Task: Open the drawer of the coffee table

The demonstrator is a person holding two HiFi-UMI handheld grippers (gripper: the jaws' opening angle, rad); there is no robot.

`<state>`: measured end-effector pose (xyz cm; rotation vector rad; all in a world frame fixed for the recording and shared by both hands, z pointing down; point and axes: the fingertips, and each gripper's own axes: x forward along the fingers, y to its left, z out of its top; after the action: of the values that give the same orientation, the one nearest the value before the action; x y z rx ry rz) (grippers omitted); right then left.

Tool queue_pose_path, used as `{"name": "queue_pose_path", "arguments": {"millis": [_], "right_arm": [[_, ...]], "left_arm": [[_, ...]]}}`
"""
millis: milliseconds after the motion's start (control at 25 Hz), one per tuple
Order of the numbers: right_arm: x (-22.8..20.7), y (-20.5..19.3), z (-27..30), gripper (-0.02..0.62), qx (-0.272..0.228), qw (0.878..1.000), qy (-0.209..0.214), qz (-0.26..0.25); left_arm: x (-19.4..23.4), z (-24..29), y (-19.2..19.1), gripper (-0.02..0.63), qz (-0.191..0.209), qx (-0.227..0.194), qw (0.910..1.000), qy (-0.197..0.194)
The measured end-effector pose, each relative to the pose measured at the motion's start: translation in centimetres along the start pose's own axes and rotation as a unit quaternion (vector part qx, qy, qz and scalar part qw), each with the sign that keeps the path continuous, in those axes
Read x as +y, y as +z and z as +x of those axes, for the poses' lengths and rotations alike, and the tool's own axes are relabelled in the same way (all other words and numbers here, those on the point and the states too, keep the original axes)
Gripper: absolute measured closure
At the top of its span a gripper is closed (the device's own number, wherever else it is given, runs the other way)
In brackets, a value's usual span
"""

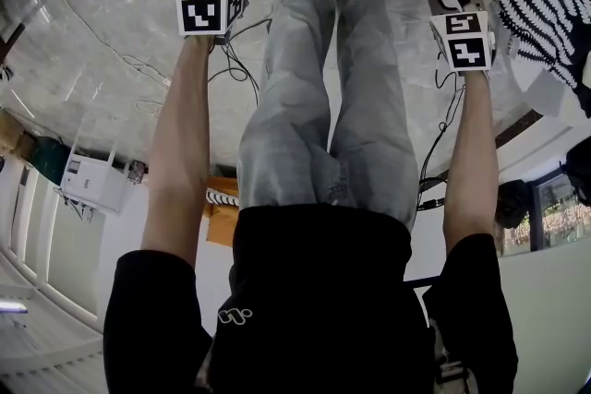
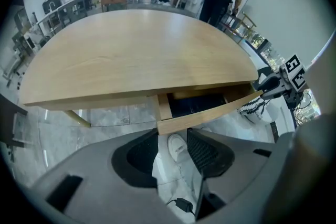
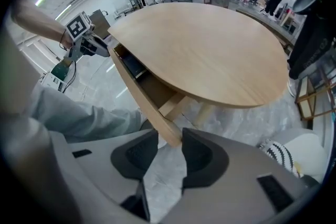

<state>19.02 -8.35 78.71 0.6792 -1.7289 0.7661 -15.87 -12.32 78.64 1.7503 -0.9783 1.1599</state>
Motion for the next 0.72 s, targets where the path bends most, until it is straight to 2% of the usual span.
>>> {"name": "queue_pose_path", "arguments": {"millis": [720], "right_arm": [[5.7, -5.2, -0.5, 0.462, 0.053, 0.998, 0.028, 0.000]], "left_arm": [[-1.9, -1.9, -7.3, 0.445, 0.001, 0.062, 0.9981, 0.000]]}}
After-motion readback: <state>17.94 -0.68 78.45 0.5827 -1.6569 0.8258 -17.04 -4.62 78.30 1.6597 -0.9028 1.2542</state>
